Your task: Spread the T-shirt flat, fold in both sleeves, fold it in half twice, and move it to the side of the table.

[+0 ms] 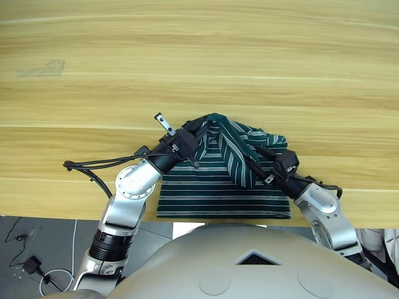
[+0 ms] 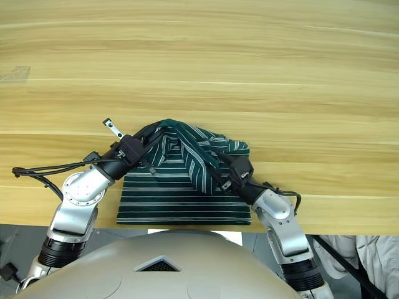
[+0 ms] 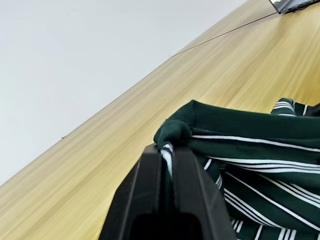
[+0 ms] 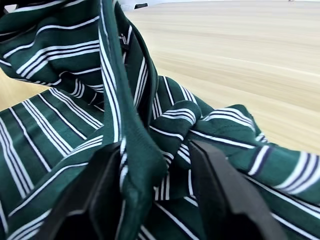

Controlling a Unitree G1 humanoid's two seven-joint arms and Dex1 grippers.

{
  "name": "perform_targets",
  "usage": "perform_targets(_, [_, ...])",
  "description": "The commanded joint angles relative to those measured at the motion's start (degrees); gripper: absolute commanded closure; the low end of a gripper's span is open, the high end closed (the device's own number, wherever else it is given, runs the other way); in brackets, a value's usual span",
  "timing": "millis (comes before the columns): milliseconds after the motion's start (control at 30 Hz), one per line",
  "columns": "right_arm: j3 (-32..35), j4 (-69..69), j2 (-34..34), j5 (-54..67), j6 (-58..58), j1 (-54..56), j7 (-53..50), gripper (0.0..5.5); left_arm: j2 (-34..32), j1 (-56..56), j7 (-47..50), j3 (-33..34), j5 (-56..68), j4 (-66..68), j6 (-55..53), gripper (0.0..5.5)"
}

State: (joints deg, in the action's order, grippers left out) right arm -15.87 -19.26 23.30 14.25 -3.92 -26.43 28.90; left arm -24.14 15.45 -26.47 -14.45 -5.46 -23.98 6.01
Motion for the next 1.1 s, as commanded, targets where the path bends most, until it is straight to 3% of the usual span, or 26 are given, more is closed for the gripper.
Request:
perform_targets(33, [0.37,0.77,0.05,-1.47,0.1,0.95,0.46,4.13,-0.32,-1.21,0.23,0.79,-0.76,0.43,-0.57,5.45])
perform_targets(300, [-0.11,0.04,-0.57,-2.95,0.41,3.18,1.3,5.5,-0.32,-1.59,0.37,0.64,-1.65,1.56,0.01,5.45])
perform_targets(533, [5.3,-1.94,2.46,-3.24,1.19,10.71,2.61,5.5,-2.35,-3.44,-1.14,2.91,-1.35,0.91,-0.69,5.45])
perform_targets(633, [10.17,2.69,4.64,-3.24,2.12,23.14,3.83,5.5,-5.76,-10.84,-4.03,6.08,-0.48,1.59,-2.47,5.45])
perform_targets(700, [11.79,11.87,5.11,-5.34,4.81,35.32,3.72,5.5,-7.0,-20.72,-6.79,7.05,0.7,7.53,-4.02,5.45])
perform_targets(800, [11.69,35.59,3.89,-10.23,11.21,58.72,2.08,5.5,-6.35,-43.7,-8.87,6.24,-0.93,29.76,-3.85,5.45])
perform_targets(933, [10.17,74.29,2.84,-19.39,17.68,92.42,-11.78,5.5,-2.52,-81.56,3.4,0.97,-12.02,70.0,2.27,5.45])
perform_targets(1000, [10.04,81.68,3.0,-21.52,18.88,101.61,-18.44,5.5,-2.12,-94.05,11.57,-0.05,-15.29,80.14,3.68,5.45])
perform_targets(1100, [10.5,84.09,4.21,-22.46,22.76,107.75,-22.96,5.5,-3.32,-104.84,18.47,0.9,-15.78,84.94,6.42,5.45])
